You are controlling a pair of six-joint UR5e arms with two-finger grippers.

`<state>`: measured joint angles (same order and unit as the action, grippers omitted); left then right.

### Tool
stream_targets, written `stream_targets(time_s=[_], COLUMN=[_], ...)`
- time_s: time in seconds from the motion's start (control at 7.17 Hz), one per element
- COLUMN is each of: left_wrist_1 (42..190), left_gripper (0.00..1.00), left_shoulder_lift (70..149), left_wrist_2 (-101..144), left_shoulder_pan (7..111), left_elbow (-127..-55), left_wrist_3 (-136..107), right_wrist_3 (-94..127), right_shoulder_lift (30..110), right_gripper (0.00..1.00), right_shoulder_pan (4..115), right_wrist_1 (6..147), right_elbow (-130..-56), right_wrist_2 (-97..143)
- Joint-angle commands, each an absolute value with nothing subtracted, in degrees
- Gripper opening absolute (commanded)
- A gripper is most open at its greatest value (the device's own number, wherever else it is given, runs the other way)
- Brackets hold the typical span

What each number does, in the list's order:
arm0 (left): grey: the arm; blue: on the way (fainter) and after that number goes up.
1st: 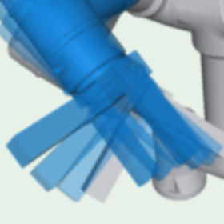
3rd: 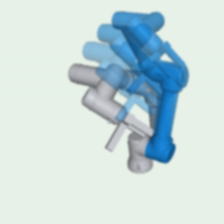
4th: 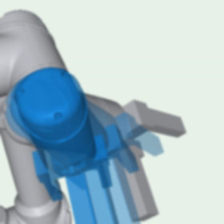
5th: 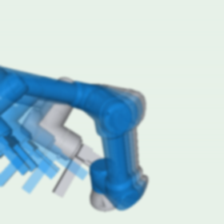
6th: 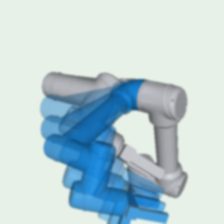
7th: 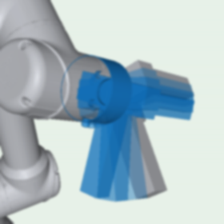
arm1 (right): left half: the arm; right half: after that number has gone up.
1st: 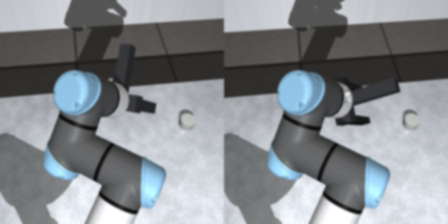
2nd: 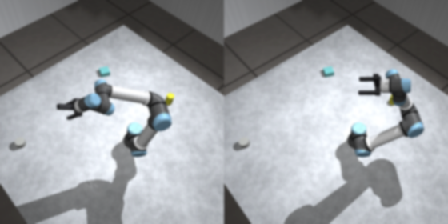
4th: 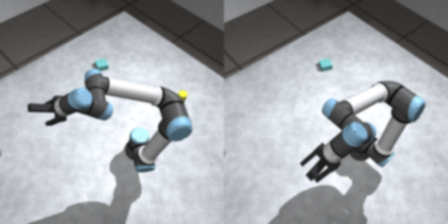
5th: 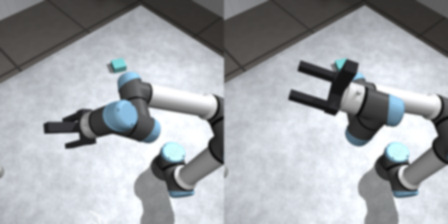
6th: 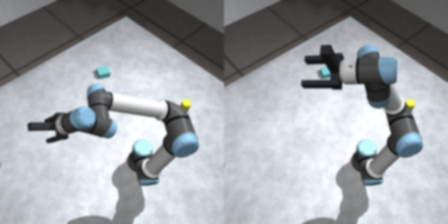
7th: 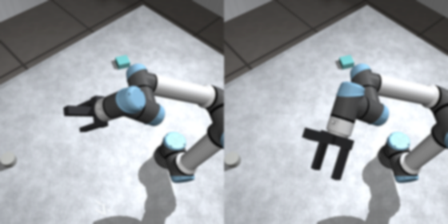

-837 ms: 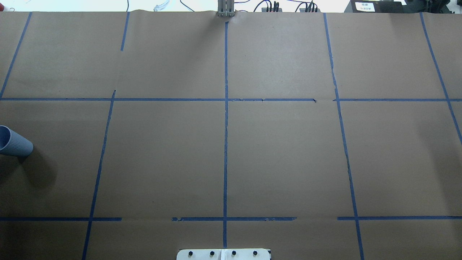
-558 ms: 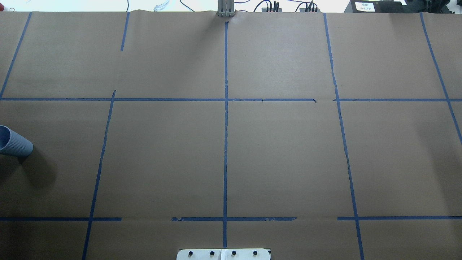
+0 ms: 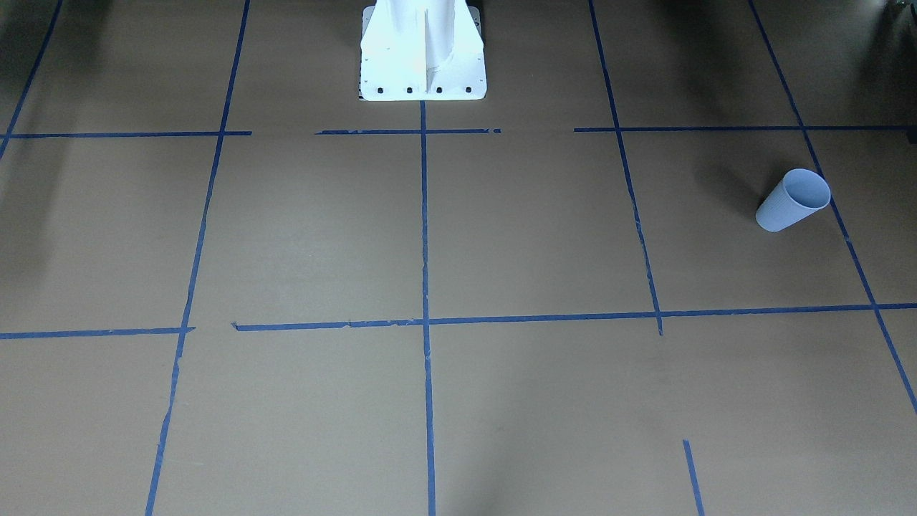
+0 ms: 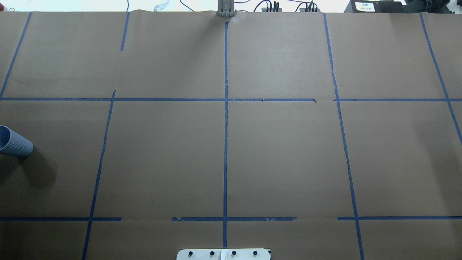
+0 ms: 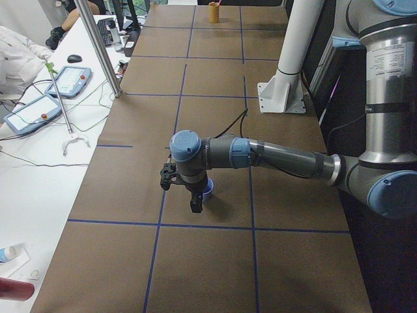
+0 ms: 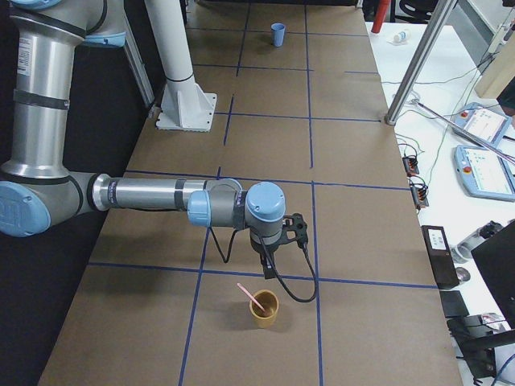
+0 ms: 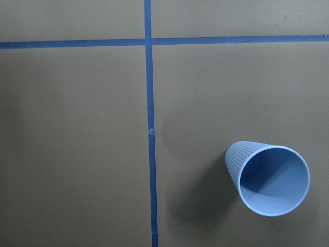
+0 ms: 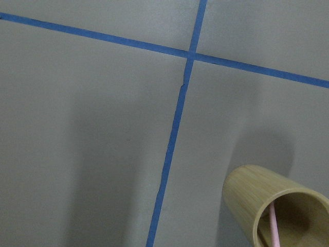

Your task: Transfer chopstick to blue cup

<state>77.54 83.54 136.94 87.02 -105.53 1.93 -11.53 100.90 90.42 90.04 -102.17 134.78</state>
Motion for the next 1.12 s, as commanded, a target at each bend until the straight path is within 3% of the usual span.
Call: stream_targets(time_s=[0.0,0.98], left_wrist_1=[80.5,102.6], left_gripper=[1.0,1.0], left_shoulder_lift=[83.6,84.5], left_wrist_2=[137.5,137.5], left_shoulder_pan=[86.9,71.2], left_elbow=[-103.6,-95.9], left_wrist_3=[2.1,-21.3], right_wrist_3=[-11.6,-11.8], right_shoulder_lift=[100.9,101.3], right_gripper=[0.99,0.99], right_shoulder_pan=[89.4,88.5], right_wrist_1=[90.0,88.1], right_elbow=[-102.1,-101.3], right_wrist_2=[134.6,138.4])
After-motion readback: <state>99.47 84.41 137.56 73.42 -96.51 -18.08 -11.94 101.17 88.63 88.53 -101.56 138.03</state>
